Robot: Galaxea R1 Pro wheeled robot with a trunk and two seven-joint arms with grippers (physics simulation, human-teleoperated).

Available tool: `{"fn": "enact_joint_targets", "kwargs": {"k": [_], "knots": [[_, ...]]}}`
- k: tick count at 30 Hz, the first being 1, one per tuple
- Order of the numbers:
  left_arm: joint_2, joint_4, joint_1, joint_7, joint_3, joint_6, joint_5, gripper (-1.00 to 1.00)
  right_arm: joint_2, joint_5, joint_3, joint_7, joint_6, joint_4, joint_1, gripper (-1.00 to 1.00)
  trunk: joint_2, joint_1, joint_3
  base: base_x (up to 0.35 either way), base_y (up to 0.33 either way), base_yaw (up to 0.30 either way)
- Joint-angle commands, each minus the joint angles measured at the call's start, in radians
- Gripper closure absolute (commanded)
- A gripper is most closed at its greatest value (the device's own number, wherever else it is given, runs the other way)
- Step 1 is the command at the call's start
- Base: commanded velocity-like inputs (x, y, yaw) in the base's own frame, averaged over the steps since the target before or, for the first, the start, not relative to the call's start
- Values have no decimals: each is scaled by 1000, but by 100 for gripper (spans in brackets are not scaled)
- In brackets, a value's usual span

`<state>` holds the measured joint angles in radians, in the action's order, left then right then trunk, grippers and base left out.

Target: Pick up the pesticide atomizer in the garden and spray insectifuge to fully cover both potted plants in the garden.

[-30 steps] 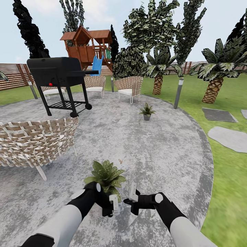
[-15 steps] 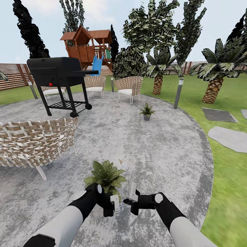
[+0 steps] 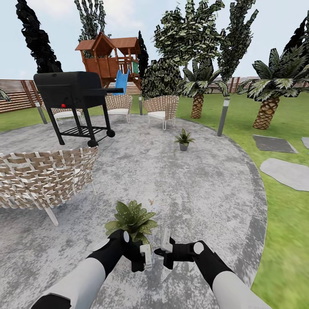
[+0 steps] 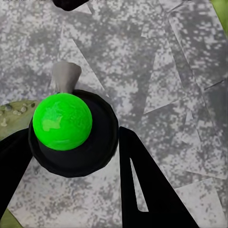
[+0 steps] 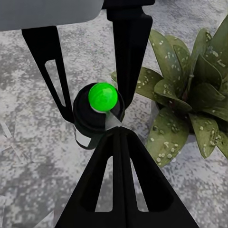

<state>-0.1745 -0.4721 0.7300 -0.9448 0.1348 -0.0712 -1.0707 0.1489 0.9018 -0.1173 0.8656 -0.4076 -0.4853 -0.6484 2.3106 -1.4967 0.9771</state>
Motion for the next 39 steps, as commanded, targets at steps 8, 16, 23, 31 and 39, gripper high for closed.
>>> {"fn": "enact_joint_targets", "kwargs": {"k": [8, 16, 23, 31, 39], "knots": [[0, 3, 0, -6, 2, -6, 2, 100, 1, 8, -8, 5, -4, -1, -1, 100, 0, 0, 1, 0, 0, 0], [0, 15, 1, -6, 2, -4, 7, 100, 1, 8, -8, 4, -4, -1, -1, 100, 0, 0, 1, 0, 0, 0], [0, 16, 2, -5, 2, -2, 56, 100, 1, 7, -8, 4, -4, -1, -1, 100, 0, 0, 1, 0, 0, 0], [0, 17, 2, -4, 2, -2, 58, 100, 1, 7, -8, 4, -4, -1, -1, 100, 0, 0, 1, 0, 0, 0], [0, 20, 2, -5, 3, 8, 89, 100, 12, 8, -8, 3, -4, 0, -1, 100, 0, 0, 1, 0, 0, 0]]}}
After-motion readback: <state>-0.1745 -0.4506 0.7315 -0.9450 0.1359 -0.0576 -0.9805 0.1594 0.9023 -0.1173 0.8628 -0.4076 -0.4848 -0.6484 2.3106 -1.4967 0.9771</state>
